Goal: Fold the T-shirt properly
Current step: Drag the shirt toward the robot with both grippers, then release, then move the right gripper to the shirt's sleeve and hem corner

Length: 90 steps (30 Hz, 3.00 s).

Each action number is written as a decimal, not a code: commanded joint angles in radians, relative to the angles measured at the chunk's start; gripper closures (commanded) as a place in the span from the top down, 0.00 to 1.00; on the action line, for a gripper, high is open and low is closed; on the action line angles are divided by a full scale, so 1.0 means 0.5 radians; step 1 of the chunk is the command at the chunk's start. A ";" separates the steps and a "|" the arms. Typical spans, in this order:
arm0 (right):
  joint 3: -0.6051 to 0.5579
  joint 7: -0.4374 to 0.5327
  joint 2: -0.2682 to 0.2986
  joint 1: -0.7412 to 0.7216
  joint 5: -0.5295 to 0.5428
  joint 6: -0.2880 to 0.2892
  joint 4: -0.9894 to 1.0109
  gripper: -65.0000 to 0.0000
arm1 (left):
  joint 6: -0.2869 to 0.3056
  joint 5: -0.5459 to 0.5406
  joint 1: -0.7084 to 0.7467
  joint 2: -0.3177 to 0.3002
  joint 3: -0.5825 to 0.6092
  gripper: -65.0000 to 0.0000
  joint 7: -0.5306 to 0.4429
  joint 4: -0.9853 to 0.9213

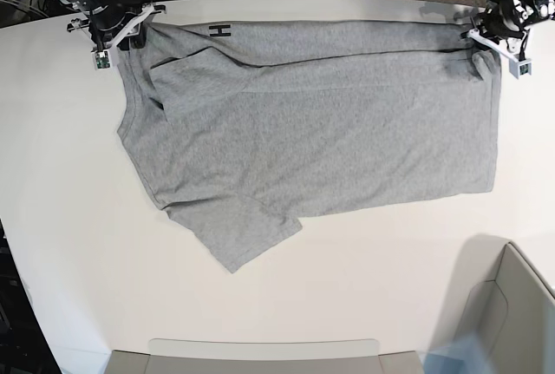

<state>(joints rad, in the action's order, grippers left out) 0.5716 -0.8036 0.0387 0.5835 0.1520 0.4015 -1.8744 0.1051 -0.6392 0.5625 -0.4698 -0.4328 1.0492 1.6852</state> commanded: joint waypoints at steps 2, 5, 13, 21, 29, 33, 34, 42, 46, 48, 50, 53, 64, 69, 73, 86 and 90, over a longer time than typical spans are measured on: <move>0.006 -0.018 0.013 0.016 -0.014 0.006 -0.079 0.30 | 0.000 0.000 0.009 -0.035 -0.011 0.27 -0.007 0.062; 0.015 -0.009 0.013 0.007 -0.011 0.006 -0.132 0.32 | 0.000 0.003 0.009 -0.035 -0.011 0.27 -0.007 0.087; 0.080 -0.012 -0.005 -0.070 -0.011 0.006 -0.153 0.32 | -0.006 0.003 0.003 -0.038 -0.026 0.27 -0.019 0.096; 0.080 -0.009 -0.005 -0.070 -0.014 0.006 -0.156 0.32 | -0.003 0.003 0.003 -0.038 -0.284 0.27 -0.007 0.093; 0.089 -0.005 -0.005 -0.116 -0.014 0.006 -0.156 0.32 | -0.006 0.003 0.003 -0.035 -0.296 0.27 -0.023 0.093; 0.218 -0.005 -0.011 -0.223 -0.011 0.006 -0.156 0.32 | -0.006 0.000 -0.003 -0.019 -0.391 0.27 -0.029 0.102; 0.242 -0.005 -0.011 -0.260 -0.011 0.009 -0.159 0.32 | -0.003 -0.006 -0.019 -0.007 -0.422 0.27 -0.029 0.102; 0.258 -0.021 -0.015 -0.635 -0.023 0.325 -0.224 0.32 | 0.000 -0.009 -0.240 0.076 -0.428 0.27 -0.007 0.314; 0.083 -0.024 -0.005 -0.828 -0.026 0.331 -0.178 0.32 | 0.000 -0.009 -0.338 0.122 -0.425 0.27 0.002 0.400; -0.043 -0.024 0.001 -0.923 -0.026 0.328 -0.113 0.32 | 0.000 -0.012 -0.402 0.122 -0.394 0.27 0.060 0.406; -0.163 -0.024 0.001 -1.040 -0.082 0.328 -0.003 0.32 | 0.000 -0.009 -0.473 0.116 -0.324 0.27 0.122 0.406; -0.310 -0.009 -0.011 -1.239 -0.281 0.328 0.215 0.32 | 0.000 -0.009 -0.531 0.122 -0.216 0.27 0.152 0.409; -0.347 0.068 -0.027 -1.841 -0.419 0.319 1.160 0.32 | 0.000 0.000 -0.599 0.122 -0.020 0.27 0.152 0.409; -0.353 0.338 0.001 -1.847 -0.419 0.042 1.541 0.32 | 0.000 0.000 -0.614 0.122 -0.020 0.27 0.152 0.406; -0.347 0.341 0.028 -1.788 -0.416 -0.031 1.636 0.32 | 0.000 0.000 -0.614 0.122 -0.020 0.27 0.152 0.406; -0.353 -0.187 -0.042 -1.218 -0.401 -0.028 0.780 0.32 | 0.000 0.000 -0.617 0.122 -0.020 0.27 0.152 0.400; -0.356 -0.217 -0.076 -1.141 -0.398 -0.025 0.550 0.32 | 0.000 0.000 -0.654 0.122 -0.020 0.27 0.155 0.400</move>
<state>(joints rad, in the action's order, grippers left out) 0.3931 -0.9321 -0.0002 0.0345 -0.0555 0.3885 -1.5787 0.1040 -0.6319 0.2432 -0.3935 -0.4374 1.1442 1.8698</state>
